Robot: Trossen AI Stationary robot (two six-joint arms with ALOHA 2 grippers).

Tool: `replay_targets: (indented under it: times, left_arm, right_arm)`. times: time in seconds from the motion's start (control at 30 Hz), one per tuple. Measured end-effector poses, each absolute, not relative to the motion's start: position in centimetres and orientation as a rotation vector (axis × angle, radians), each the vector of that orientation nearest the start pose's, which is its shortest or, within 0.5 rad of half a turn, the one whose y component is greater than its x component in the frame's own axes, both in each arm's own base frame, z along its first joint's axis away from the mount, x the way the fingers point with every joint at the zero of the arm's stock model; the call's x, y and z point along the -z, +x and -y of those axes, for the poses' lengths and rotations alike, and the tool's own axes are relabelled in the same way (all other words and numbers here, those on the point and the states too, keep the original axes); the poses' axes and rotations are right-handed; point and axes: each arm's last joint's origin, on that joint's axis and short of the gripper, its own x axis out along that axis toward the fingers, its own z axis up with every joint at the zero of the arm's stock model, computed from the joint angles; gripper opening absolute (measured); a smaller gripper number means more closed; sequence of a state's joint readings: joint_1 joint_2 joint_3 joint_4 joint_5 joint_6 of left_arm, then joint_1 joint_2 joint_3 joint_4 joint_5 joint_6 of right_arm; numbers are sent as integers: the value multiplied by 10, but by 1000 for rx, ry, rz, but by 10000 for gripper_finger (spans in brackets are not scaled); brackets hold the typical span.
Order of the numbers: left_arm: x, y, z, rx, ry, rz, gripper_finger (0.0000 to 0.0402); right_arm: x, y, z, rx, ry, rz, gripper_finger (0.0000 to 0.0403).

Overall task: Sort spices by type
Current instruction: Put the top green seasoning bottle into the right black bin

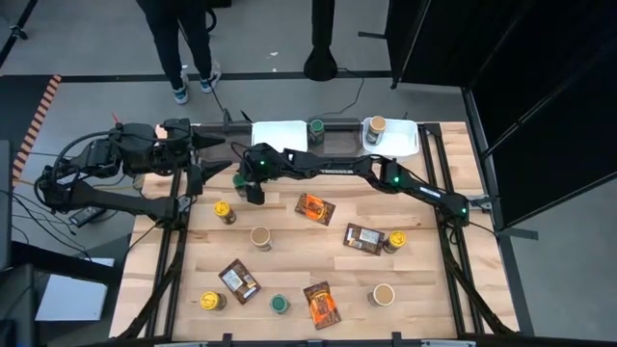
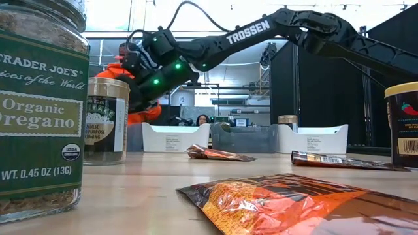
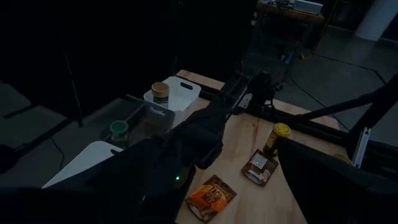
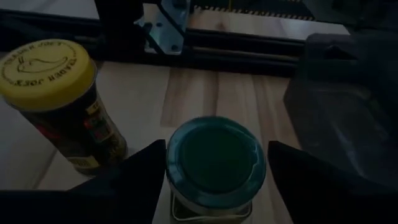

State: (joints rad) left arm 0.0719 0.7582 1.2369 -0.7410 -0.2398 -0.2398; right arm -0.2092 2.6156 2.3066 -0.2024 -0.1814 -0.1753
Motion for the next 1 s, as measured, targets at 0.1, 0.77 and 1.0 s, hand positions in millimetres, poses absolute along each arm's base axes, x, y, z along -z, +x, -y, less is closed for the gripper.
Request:
replay_targets:
  times: [0.1, 0.77, 1.0]
  left_arm:
    - [-426, 110, -15, -340, -215, -224, 349]
    - [-425, 110, -15, -341, -213, -240, 349]
    - [-425, 110, -15, -340, -210, -239, 349]
  right_arm:
    - [-171, 572, 116, -16, -73, -499, 281]
    - [-174, 571, 120, 32, -24, -513, 212]
    - [-209, 560, 137, 83, 36, -503, 212]
